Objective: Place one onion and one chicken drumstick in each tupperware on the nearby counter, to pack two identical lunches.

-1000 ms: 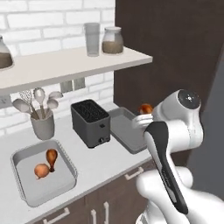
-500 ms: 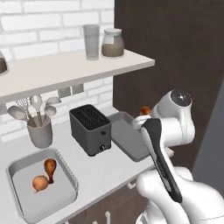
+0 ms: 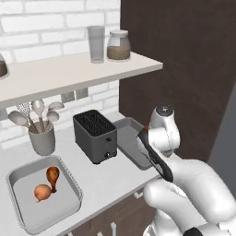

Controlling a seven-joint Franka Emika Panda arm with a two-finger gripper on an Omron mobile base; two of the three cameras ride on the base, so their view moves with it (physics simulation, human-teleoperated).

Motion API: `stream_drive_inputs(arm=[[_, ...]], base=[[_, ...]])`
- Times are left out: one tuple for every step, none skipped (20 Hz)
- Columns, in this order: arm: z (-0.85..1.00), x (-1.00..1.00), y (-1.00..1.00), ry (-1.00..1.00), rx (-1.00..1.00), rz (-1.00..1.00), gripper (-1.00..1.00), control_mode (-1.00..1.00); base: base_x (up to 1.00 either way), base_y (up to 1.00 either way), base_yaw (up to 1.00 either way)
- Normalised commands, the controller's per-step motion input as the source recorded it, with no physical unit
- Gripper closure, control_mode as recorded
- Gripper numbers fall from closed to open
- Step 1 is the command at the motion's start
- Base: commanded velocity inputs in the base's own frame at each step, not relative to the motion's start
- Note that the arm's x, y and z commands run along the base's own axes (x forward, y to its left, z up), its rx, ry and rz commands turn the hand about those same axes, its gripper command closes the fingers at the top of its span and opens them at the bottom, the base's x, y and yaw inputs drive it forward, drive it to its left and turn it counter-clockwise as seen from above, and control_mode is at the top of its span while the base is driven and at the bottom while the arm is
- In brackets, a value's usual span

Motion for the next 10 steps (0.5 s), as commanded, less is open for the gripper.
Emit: stream_drive_inputs(arm=[[-0.46,0.74,-0.49,0.15,0.0,0.1,1.0,-1.0],[-0.36,0.64,-0.4,0.1,0.0,0.09,1.0,-1.0],[-0.36,0.63,-0.37,0.07,0.0,0.09,1.0,-1.0],[-0.44,0.69,-0.31,0.07,0.0,0.08,1.0,-1.0],[-0.46,0.7,-0.12,0.07,0.0,0.06,1.0,-1.0],[-0.46,0.66,0.0,0.05,0.0,0.03,1.0,-1.0],[-0.45,0.6,0.0,0.03,-0.01,0.01,1.0,-1.0],[-0.46,0.57,0.0,0.04,-0.03,0.0,1.0,-1.0],[-0.47,0.59,0.0,0.03,-0.03,0.0,1.0,-1.0],[-0.56,0.62,0.0,0.04,-0.03,0.0,1.0,-1.0]], base=[[0.0,0.0,0.0],[0.0,0.0,0.0],[0.0,0.0,0.0],[0.0,0.0,0.0],[0.0,0.0,0.0],[0.0,0.0,0.0],[0.0,0.0,0.0],[0.0,0.0,0.0],[0.0,0.0,0.0],[0.0,0.0,0.0]])
